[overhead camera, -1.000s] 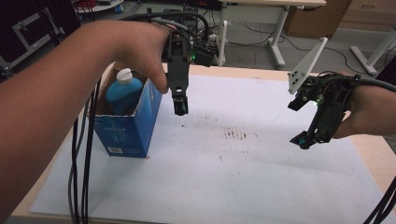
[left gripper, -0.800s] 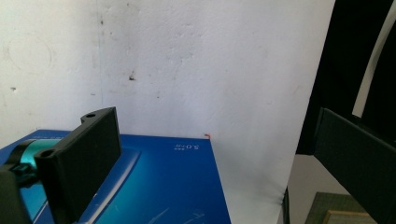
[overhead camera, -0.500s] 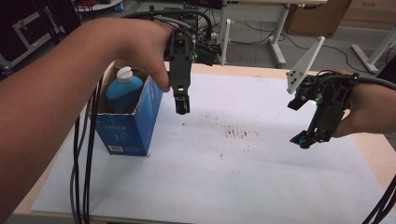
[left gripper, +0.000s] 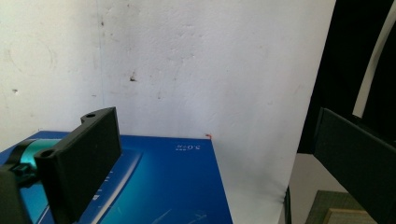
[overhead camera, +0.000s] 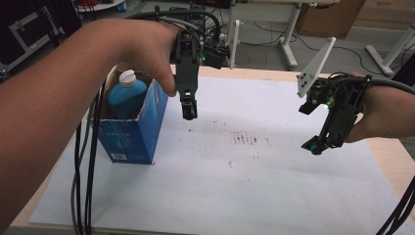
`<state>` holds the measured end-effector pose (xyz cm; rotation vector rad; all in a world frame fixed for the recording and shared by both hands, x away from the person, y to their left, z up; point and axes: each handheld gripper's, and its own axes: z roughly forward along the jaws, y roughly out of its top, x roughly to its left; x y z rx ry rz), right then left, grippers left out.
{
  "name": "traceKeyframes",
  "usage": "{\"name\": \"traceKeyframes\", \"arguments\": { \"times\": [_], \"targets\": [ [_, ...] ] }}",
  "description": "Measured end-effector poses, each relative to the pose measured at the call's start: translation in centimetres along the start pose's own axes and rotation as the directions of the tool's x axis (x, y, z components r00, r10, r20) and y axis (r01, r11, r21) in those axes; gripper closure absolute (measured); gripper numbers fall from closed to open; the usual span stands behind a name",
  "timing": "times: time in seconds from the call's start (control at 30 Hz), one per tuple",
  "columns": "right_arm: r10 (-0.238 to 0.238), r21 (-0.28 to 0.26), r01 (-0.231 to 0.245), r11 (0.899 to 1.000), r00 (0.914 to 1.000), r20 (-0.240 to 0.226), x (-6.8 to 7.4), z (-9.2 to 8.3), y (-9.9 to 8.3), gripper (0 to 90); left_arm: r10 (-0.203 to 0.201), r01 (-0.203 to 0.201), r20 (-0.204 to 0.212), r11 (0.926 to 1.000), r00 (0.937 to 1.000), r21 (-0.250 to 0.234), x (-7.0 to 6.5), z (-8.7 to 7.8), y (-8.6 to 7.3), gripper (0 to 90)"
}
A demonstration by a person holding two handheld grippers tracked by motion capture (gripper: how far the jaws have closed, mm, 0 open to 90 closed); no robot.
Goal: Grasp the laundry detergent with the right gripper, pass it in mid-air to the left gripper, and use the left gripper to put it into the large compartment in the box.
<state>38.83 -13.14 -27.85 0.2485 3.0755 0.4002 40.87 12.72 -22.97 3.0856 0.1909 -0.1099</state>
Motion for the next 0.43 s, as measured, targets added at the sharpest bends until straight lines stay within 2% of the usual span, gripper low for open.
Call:
{"name": "traceKeyframes", "arguments": {
  "times": [0.43],
  "targets": [
    [0.006, -0.002, -0.006, 1.0, 1.0, 0.007, 0.19, -0.11, 0.02, 0.7, 0.01, -0.01, -0.007, 0.9999, 0.9999, 0.004, -0.17, -0.03, 0.0, 1.6]
  ]
}}
